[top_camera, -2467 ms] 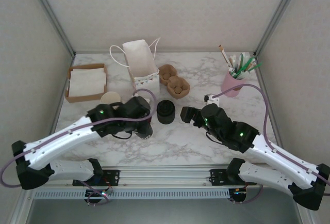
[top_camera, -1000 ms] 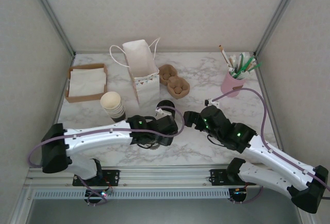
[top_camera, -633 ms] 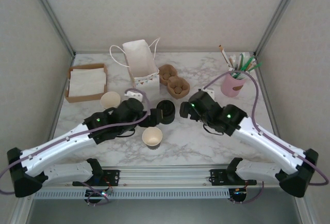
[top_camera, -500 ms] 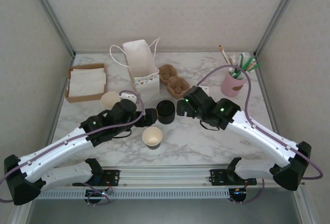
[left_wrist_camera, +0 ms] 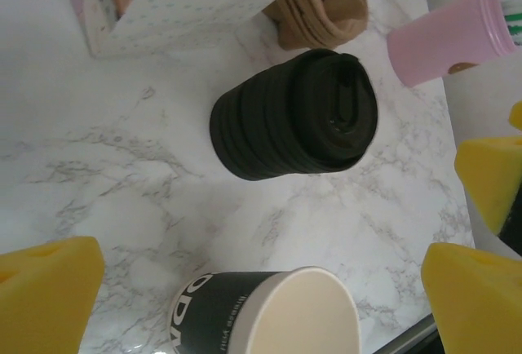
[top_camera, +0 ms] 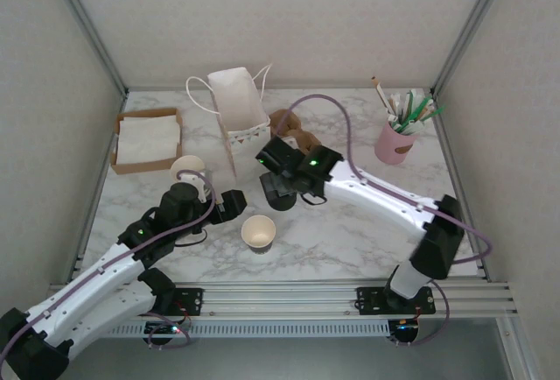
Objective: Pack the takeout coffee
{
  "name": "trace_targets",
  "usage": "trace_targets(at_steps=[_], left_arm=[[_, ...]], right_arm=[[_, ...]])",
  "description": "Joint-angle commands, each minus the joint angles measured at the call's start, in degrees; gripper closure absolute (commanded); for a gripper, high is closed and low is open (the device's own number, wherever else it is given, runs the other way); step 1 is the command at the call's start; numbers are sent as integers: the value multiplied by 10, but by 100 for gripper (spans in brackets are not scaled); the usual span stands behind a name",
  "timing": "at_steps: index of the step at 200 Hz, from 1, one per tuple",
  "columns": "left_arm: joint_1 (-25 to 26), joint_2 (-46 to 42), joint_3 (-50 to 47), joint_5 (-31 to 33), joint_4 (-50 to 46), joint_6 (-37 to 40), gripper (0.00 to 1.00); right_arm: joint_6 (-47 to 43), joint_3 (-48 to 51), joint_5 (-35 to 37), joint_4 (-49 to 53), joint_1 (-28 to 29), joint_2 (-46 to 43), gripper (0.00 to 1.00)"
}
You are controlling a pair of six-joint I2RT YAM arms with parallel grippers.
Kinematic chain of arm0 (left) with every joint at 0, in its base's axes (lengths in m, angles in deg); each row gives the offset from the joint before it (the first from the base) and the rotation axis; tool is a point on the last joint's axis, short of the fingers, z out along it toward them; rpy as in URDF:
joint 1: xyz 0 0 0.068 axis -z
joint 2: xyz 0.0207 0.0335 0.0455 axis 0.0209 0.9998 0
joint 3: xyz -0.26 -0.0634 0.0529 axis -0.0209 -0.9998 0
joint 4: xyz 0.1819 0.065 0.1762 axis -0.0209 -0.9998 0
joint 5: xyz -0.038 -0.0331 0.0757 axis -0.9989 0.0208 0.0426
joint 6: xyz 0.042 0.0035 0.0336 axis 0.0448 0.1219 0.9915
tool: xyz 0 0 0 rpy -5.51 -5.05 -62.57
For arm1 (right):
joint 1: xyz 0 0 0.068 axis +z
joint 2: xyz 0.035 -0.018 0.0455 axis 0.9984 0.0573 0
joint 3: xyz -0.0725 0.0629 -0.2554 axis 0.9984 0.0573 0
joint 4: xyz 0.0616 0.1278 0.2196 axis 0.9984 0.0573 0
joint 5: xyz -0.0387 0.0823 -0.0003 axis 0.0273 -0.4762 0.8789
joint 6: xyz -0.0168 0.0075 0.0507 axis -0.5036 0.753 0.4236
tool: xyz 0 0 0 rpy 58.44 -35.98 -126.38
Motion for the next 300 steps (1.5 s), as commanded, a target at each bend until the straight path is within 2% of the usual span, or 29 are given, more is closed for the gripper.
trace_targets(at_steps=[1,36,69,147,212,300], left_arm=[[-34,-22,-23,-48,21,-17,0],[-89,-45,-48,-84,14,-12,0],[-113,-53,-52,-98,5,-2,1],[-128,-47,-53,-113,12,5,0],[-132,-44,-53,-115,11,6,0],[-135,-40,-52,-115,12,7,0]], right_arm=[[-18,-57,39,65,11,52,3],[-15,-117,37,91,11,118,6],[-11,-150,36,97,11,159,6],[19,-171,46,103,-2,202,12],[16,-156,20,79,-15,215,13],[23,-152,21,79,-20,231,15]])
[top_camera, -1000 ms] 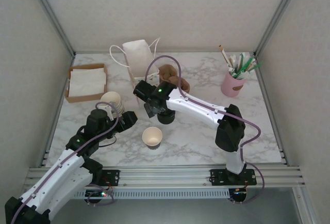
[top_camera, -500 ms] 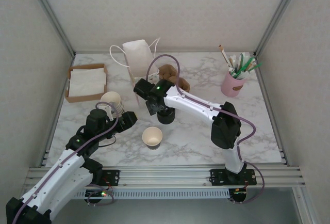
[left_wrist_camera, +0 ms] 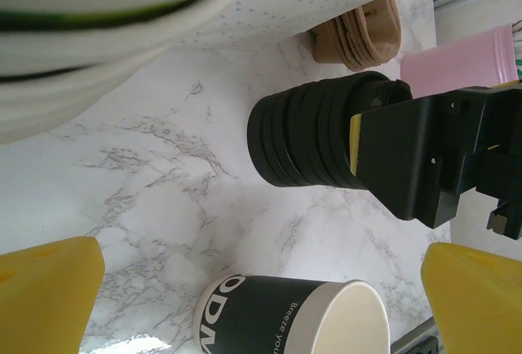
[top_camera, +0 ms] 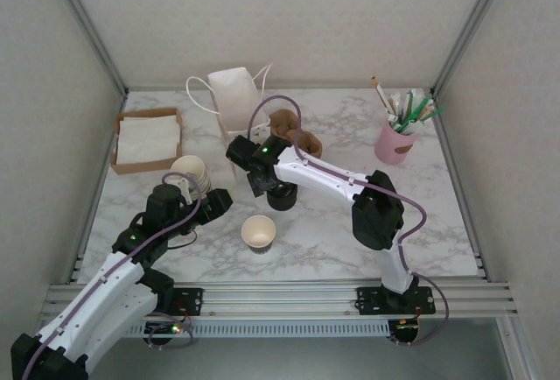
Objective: Pack the takeout coffee
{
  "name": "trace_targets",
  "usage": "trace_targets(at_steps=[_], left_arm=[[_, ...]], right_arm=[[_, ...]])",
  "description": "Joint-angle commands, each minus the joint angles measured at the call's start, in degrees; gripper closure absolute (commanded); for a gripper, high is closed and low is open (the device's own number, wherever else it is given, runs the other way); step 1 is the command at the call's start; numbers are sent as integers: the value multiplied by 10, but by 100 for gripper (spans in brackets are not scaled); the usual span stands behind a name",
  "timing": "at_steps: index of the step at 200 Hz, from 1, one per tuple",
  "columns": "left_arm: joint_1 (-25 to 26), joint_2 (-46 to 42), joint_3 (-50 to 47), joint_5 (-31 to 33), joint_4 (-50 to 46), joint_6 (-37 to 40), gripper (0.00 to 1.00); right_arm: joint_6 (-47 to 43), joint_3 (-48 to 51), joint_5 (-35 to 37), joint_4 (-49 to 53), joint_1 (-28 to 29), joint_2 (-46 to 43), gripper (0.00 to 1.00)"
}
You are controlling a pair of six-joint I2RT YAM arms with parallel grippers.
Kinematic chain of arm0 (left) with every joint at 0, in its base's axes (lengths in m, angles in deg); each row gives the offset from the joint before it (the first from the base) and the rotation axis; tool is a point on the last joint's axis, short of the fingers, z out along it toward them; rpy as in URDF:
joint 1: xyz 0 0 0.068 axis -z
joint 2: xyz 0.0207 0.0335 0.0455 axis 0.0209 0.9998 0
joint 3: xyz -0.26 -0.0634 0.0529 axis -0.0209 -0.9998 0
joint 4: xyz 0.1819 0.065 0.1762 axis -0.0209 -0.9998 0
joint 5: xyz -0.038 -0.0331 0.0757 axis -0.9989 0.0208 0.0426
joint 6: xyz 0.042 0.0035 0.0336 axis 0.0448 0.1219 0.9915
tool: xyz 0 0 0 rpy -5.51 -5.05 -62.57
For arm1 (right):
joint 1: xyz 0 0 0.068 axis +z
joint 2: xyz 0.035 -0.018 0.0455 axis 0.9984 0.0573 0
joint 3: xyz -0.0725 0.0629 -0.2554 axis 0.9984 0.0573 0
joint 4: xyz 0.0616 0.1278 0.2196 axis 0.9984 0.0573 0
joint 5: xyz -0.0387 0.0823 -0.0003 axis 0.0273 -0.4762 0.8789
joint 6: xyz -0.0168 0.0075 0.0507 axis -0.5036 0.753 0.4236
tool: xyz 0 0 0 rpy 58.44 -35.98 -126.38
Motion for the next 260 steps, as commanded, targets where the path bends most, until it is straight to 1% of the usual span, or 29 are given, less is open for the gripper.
trace_targets(at_steps=[1,138,184,209,221,230,260], left_arm=[[-7,-1,-1,-10,8,12,0],[-7,-1,0,-9,6,13,0],[-8,-1,1,-8,6,13,0],[-8,0,1,-9,6,13,0],[-7,0,1,-8,6,13,0],[-8,0,1,-9,5,13,0],[-8,0,1,-8,5,13,0]], right_arm=[[14,6,-2,5,-5,11,15],[25,22,-5,-2,-9,9,20],[25,23,-10,-6,-10,7,25],[25,27,-10,-7,-10,5,25],[25,27,-12,-7,-10,6,20],[25,28,-13,-7,-11,6,19],[27,34,-19,-13,-11,5,20]])
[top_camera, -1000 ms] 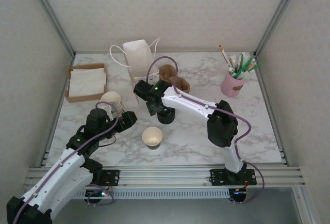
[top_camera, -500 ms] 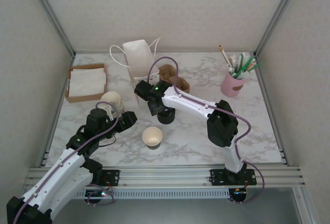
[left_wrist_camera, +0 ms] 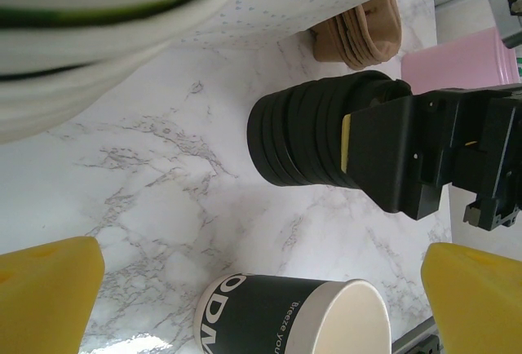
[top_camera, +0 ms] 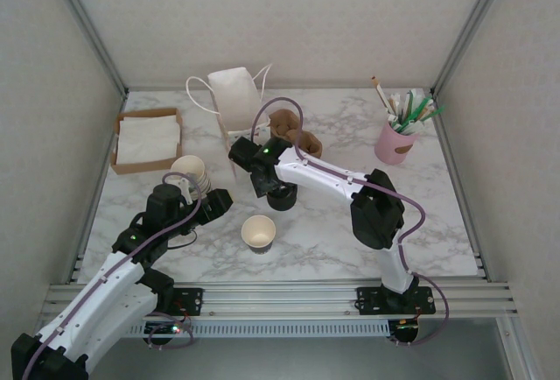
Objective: Pack the takeout coffee
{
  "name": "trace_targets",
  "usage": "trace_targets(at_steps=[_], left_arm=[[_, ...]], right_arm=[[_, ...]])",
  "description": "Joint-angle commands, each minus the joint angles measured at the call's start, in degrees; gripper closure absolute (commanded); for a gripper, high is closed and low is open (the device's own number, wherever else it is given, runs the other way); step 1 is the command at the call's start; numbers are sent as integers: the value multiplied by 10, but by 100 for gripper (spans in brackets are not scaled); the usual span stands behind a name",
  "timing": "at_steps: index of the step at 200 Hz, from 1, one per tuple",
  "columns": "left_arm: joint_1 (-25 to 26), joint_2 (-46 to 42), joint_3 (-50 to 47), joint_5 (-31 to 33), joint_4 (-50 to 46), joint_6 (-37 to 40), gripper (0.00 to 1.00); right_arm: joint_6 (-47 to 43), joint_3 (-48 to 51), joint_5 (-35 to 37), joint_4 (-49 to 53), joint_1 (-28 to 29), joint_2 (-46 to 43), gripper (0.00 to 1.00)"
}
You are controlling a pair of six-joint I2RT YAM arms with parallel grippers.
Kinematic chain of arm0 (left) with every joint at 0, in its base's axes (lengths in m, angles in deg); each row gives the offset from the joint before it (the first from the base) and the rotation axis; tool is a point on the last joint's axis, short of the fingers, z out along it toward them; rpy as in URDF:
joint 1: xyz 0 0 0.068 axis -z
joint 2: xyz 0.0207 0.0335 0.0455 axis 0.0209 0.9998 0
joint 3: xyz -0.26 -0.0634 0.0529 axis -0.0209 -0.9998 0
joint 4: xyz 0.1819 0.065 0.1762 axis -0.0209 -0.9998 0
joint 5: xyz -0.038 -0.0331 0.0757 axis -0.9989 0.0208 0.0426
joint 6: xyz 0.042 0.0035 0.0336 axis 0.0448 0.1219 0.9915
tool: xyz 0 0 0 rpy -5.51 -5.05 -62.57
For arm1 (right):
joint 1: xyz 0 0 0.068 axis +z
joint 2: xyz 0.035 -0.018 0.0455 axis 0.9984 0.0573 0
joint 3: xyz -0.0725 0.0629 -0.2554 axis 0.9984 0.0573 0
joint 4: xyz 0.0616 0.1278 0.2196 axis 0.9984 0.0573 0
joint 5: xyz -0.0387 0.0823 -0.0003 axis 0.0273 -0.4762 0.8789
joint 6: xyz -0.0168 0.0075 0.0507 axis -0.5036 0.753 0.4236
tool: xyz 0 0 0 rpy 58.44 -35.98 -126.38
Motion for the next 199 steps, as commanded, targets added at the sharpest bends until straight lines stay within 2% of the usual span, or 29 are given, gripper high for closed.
trace_targets(at_steps=[1,41,135,155,184,199], left_arm=[[-7,-1,1,-6,6,11,0],[-7,-1,1,-6,4,11,0],[-8,8,2,-14,8,11,1],[-8,12,-1,-24,15,8,8],[-7,17,-16,-52,52,-14,26],[-6,17,-22,-56,59,-20,33]], right_arm=[[11,10,-9,-1,-4,5,20],[12,18,-11,-6,-4,-5,24],[12,29,-12,-11,-3,-41,26],[11,31,-22,-19,-4,-45,26],[9,35,-30,-25,-7,-45,23],[9,38,-33,-26,-9,-45,22]])
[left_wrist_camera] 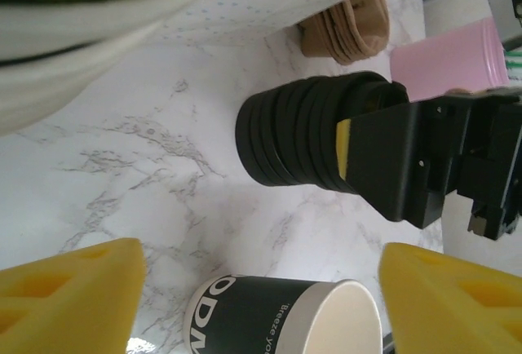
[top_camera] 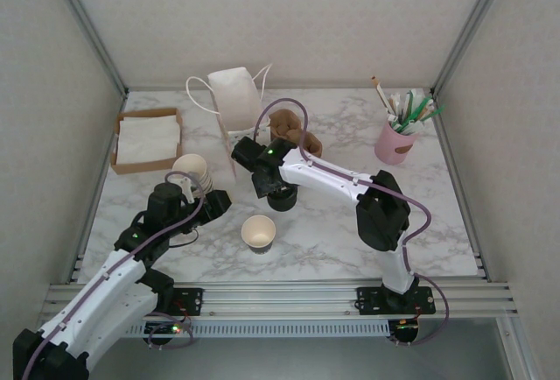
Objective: Pack the takeout coffee
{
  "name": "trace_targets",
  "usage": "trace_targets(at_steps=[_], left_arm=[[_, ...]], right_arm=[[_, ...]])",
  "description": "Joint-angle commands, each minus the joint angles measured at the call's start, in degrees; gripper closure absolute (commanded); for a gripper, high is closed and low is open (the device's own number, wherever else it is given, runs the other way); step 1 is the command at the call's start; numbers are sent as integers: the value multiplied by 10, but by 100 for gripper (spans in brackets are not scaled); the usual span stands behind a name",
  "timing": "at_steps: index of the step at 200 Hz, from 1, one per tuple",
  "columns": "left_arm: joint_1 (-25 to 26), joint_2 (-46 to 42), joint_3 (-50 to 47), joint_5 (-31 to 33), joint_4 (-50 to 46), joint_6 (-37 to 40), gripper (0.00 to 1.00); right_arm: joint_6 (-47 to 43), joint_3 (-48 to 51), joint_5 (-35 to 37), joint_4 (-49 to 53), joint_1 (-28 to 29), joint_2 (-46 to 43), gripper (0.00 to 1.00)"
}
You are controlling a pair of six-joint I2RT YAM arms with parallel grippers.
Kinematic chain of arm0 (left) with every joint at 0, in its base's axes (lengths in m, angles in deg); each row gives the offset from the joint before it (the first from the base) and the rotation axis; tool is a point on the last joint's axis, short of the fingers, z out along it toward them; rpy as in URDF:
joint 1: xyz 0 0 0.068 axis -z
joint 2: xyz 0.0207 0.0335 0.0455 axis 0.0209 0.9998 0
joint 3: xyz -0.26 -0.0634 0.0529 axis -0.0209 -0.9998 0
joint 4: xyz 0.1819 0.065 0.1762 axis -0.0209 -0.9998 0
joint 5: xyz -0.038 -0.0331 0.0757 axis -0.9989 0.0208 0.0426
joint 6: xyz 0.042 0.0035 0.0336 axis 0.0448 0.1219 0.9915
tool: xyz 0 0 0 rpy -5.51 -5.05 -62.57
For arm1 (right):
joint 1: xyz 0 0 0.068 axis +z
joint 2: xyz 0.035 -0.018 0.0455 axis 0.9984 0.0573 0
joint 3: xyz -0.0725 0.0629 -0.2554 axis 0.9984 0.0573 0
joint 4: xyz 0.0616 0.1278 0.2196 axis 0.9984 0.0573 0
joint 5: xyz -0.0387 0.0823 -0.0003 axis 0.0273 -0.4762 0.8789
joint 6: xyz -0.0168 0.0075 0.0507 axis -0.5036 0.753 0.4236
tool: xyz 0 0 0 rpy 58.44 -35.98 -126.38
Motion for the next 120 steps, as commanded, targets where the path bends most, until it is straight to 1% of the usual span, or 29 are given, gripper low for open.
trace_targets(at_steps=[1,36,61,88,120], left_arm=[[-3,2,-15,-29,26,-19,33],[-3,2,-17,-31,27,-24,38],[-1,-4,-13,-26,19,-25,39],[1,-10,-2,-13,3,-22,41],[16,-15,13,9,-13,-24,42]], right_arm=[[4,12,-9,-4,-7,-20,22],[3,16,-12,-8,-7,-22,22],[3,17,-12,-7,-7,-26,19],[3,18,-13,-7,-7,-29,19],[3,21,-12,-9,-7,-34,18]])
